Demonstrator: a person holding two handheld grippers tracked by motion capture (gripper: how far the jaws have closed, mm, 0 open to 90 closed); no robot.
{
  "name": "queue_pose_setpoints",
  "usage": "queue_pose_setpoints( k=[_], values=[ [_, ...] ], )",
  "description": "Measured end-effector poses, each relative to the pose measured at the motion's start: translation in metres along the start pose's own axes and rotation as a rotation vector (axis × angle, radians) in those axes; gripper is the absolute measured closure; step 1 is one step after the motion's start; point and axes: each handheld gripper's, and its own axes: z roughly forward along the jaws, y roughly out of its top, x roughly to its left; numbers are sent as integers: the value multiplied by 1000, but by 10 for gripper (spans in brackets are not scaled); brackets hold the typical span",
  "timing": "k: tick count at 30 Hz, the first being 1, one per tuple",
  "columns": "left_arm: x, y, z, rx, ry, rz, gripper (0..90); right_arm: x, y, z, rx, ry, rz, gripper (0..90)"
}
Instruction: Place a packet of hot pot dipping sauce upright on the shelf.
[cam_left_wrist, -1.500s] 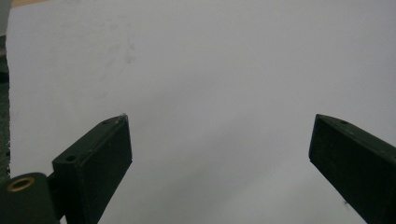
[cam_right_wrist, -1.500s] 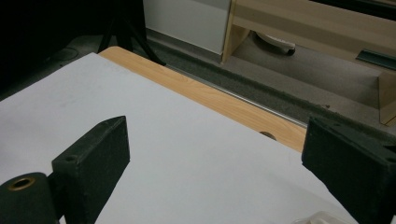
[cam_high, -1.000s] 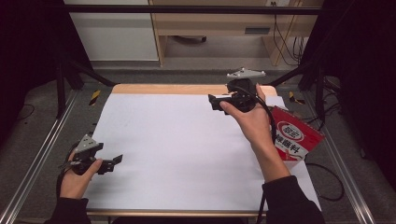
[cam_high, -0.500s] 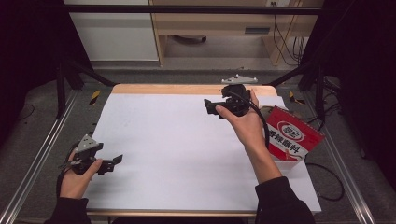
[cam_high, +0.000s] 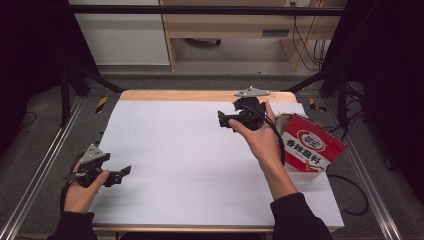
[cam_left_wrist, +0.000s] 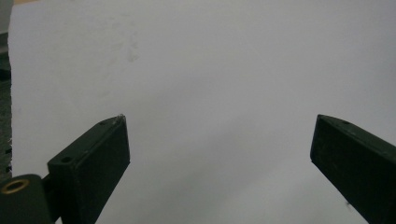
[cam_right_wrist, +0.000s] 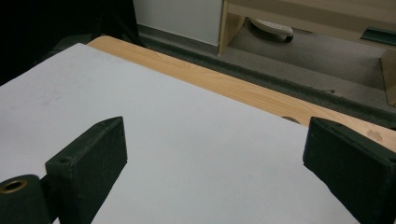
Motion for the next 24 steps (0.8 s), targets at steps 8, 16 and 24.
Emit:
queue_pose_setpoints(
  k=[8,16,24],
  values=[
    [0,0,0,1,0,-1,48,2,-13,3,-1,10,-9,72],
    [0,0,0,1,0,0,48,6,-30,5,0,35,-18,63],
    [0,0,0,0,1,0,48,10,-49,5,2,51,-26,62]
  ],
)
